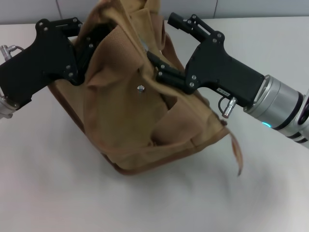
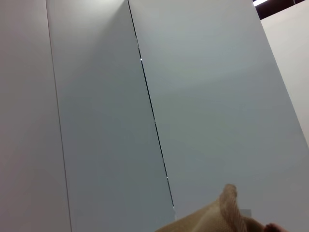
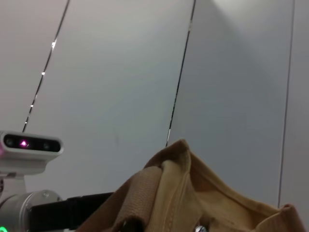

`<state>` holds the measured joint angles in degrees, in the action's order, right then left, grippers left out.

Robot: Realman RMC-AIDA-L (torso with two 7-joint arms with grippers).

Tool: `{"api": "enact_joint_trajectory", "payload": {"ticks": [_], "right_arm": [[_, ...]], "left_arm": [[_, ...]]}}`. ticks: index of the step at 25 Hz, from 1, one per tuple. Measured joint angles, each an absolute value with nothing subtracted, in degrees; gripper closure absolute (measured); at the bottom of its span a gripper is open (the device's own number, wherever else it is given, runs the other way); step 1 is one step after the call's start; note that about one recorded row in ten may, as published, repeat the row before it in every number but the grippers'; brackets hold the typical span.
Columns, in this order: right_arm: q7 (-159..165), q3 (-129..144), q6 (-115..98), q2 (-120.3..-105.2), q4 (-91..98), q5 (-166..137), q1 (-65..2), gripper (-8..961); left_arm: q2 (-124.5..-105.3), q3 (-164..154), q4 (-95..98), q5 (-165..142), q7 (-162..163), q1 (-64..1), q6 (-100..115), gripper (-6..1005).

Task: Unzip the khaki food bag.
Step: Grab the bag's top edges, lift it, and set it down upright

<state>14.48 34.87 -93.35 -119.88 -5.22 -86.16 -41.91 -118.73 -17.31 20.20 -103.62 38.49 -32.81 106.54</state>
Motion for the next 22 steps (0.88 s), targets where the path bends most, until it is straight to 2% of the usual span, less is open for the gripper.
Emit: {"api": "enact_joint_trajectory", "payload": {"ticks": [13,22], "right_arm": [[1.1,26.7,-85.5,-119.89,-13.7,-86.6,-45.4,122],[-10.6,21.3,-85.6,-119.88,-19.1,-88.7,-45.3,319]], "left_arm": [[-118.74,-17.4,19.5,-103.6,38.5,-33.7,106.9,919],[-118.74,-17.4,19.4,-103.6,38.5,-33.6,107.2,919]]}}
